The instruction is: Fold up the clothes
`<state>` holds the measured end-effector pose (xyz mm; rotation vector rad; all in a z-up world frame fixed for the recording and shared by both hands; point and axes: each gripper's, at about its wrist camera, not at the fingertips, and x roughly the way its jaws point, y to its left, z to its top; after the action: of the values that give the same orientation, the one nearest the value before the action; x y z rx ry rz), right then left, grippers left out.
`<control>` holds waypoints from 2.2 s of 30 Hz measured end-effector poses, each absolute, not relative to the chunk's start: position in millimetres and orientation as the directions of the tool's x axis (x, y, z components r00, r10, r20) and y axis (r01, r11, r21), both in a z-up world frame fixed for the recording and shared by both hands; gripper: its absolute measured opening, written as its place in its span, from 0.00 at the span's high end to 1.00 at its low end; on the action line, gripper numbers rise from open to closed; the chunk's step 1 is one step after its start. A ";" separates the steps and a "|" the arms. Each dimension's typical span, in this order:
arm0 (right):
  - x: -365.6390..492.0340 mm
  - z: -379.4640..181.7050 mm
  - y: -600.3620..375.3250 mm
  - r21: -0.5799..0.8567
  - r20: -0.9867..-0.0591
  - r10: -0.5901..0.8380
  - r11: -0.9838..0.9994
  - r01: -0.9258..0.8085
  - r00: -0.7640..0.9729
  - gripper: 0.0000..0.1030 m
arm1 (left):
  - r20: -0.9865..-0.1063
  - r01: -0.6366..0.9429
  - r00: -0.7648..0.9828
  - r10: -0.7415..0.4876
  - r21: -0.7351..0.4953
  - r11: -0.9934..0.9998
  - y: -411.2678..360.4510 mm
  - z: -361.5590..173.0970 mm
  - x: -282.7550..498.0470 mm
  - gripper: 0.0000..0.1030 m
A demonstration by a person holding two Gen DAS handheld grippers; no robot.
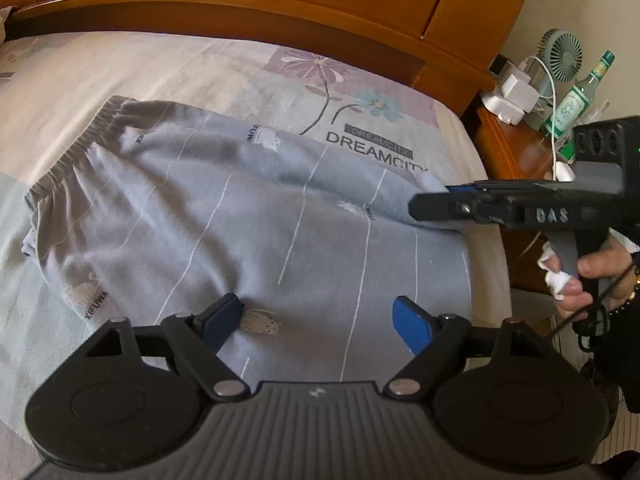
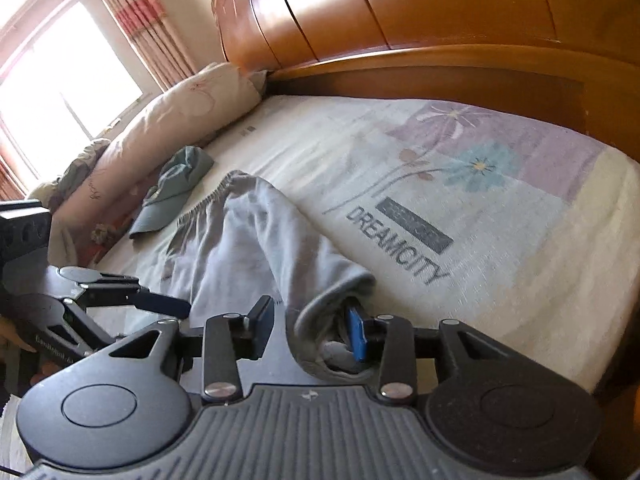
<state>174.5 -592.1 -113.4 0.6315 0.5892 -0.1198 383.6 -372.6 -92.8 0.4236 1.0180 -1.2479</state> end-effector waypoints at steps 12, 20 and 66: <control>182.2 -154.0 -666.4 0.866 -0.331 0.181 0.447 0.222 0.926 0.92 | -0.814 0.916 -0.031 -0.580 -0.255 0.309 -372.5 -93.1 383.2 0.17; 186.8 -128.9 -672.6 0.685 -0.458 0.018 0.645 0.340 0.889 0.93 | -0.810 0.896 -0.030 -0.586 -0.281 0.343 -373.7 -79.7 386.0 0.17; 163.2 -102.9 -501.8 0.093 -0.525 -0.068 0.986 0.137 0.848 0.12 | -0.816 0.825 0.191 -0.545 -0.168 0.540 -353.8 -57.4 377.5 0.13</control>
<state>163.2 -501.8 -102.9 0.1291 0.5478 -0.1080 377.5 -353.8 -57.4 0.3416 0.9732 -0.9882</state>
